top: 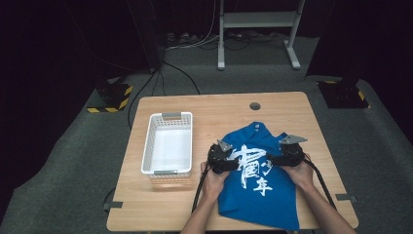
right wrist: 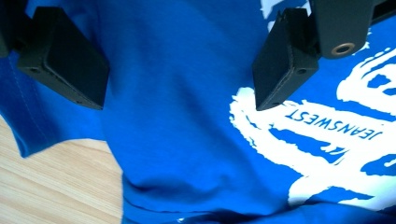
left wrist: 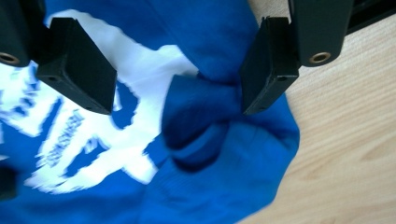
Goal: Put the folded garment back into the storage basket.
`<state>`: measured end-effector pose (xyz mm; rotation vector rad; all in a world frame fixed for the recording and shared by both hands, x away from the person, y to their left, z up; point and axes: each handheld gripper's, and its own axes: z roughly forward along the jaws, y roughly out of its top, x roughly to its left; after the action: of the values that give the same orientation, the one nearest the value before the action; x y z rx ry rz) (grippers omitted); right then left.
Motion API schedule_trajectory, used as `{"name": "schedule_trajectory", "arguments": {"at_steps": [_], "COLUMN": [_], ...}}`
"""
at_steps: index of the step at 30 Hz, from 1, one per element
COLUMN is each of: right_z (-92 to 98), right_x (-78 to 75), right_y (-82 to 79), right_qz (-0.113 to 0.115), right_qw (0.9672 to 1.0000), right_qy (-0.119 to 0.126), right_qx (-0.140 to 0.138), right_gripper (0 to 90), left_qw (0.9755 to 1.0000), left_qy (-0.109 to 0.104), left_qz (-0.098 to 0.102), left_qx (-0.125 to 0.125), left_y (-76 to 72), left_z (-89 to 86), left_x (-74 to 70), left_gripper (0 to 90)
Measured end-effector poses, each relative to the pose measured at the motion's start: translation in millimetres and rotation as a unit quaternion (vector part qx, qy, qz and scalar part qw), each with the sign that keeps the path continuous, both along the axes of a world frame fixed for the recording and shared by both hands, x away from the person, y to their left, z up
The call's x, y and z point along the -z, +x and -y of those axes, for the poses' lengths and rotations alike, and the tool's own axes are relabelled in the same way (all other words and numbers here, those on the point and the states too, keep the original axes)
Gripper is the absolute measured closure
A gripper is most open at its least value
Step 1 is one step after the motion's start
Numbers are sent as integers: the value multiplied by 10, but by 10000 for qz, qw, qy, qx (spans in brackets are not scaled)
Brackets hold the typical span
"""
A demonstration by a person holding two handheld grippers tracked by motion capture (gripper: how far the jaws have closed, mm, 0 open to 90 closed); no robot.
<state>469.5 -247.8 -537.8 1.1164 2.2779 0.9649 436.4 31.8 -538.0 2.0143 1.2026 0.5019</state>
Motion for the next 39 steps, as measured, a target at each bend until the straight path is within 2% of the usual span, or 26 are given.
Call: {"name": "schedule_trajectory", "arguments": {"at_steps": [3,6,9,11,12,15,16,18,20,21,22,25,32,36,39], "right_z": [75,184,257,259,242,165,99,-35,-134,-170,-173,-88,159,149,77], "right_x": [11,7,-11,-38,-54,-102,-113,-101,-55,-20,-2,16,4,-38,-87], "right_y": [58,167,228,219,192,88,42,-41,-79,-88,-86,-7,140,143,44], "right_qz": [72,19,87,46,90,79,42,85,-44,-51,-17,-145,-137,-59,-8], "right_qw": [9999,9995,9984,9979,9979,9993,9997,9999,9997,9996,9996,9996,9995,9991,9998], "right_qy": [23,41,-107,-198,-224,109,200,84,27,-78,-33,169,132,-127,-10], "right_qx": [86,318,547,619,599,349,166,-60,-225,-255,-264,-183,255,407,197], "right_gripper": [179,167,174,199,203,195,193,196,189,181,180,177,176,187,186], "left_qw": [9999,9997,9995,9994,9993,9993,9993,9993,9994,9994,9994,9994,9988,9987,9987], "left_qy": [140,231,197,81,71,83,82,66,89,87,82,94,84,-83,-349], "left_qz": [10,19,-47,-112,-105,-84,-75,-58,-31,-29,-28,-37,-117,-158,-142], "left_qx": [-73,-103,-242,-325,-348,-362,-361,-353,-340,-334,-334,-342,-469,-476,-355], "left_y": [20,25,28,22,12,2,2,5,7,9,10,18,32,19,-7], "left_z": [4,-1,-59,-107,-124,-137,-134,-131,-124,-125,-128,-144,-236,-257,-239], "left_x": [-6,-11,-18,-8,-6,-3,-1,3,8,8,9,7,-6,-10,-21], "left_gripper": [287,293,283,278,276,277,276,275,272,272,272,269,260,255,249]}}
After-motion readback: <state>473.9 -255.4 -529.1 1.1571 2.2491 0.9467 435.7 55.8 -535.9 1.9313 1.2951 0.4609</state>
